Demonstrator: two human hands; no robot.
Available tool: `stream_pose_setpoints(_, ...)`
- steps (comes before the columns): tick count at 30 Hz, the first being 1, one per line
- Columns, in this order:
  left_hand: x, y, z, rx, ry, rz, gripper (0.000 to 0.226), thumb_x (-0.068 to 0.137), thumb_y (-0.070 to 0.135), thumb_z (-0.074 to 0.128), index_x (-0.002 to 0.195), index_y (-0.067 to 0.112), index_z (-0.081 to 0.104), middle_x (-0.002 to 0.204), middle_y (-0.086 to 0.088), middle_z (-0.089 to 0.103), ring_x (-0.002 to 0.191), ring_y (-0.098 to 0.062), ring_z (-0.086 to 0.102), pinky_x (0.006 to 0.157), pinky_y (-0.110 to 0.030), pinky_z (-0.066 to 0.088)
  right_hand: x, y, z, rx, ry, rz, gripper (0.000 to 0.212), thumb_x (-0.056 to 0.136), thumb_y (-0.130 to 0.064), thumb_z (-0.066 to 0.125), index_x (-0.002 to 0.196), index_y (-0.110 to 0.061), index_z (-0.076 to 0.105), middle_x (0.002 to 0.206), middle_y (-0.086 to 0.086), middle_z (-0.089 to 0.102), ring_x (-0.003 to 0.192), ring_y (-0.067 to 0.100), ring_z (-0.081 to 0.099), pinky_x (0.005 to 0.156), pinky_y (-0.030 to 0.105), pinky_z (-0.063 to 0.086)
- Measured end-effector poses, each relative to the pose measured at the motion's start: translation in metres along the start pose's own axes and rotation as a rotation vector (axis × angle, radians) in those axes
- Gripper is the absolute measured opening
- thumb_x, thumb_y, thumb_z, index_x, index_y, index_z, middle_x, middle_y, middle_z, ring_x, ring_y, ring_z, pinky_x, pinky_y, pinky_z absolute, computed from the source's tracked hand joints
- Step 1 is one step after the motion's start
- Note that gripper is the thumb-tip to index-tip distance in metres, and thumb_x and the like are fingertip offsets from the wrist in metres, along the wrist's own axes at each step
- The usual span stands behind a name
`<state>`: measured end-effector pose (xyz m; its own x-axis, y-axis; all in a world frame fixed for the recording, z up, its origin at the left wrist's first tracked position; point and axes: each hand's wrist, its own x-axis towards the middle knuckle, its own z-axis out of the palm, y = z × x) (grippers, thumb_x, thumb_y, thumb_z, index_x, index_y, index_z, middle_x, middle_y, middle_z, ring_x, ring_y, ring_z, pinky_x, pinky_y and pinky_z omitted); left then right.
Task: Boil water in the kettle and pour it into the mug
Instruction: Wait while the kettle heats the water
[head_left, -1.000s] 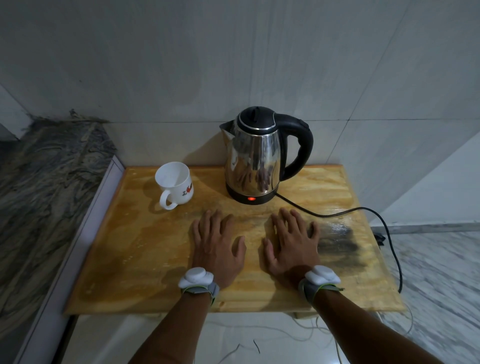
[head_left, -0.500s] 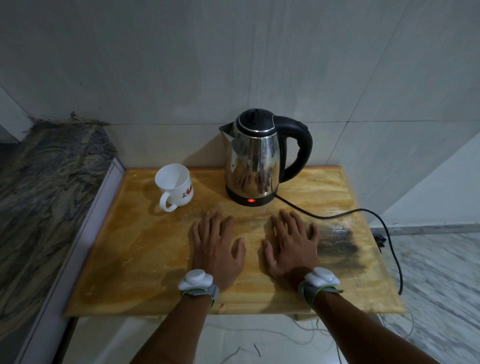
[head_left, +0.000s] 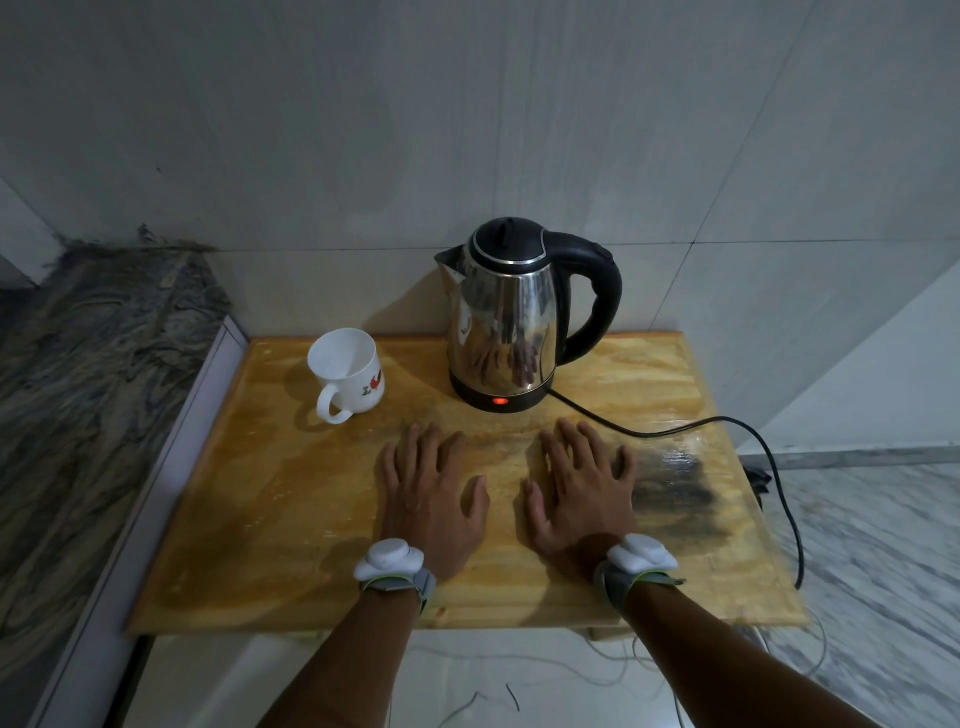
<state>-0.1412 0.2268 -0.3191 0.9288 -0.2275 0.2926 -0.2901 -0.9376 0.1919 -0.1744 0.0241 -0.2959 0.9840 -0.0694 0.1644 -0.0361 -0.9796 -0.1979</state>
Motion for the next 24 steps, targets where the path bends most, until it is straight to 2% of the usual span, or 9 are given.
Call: stream_pose_setpoints(24,0.0003,0.0033,-0.0070,0.000,-0.031,-0.011,0.060,0.090,0.053,0.054,0.142,0.023,0.058,0.151,-0.010,0.055,0.147,-0.037,0.043,0.118,-0.061,0.031,0.0007,0.0011,0.0036,-0.020,-0.012,0.011,0.069,0.084,-0.062,0.041,0.144,-0.028,0.039,0.154,0.002,0.035,0.144,0.024,0.025,0.107,0.067,0.019)
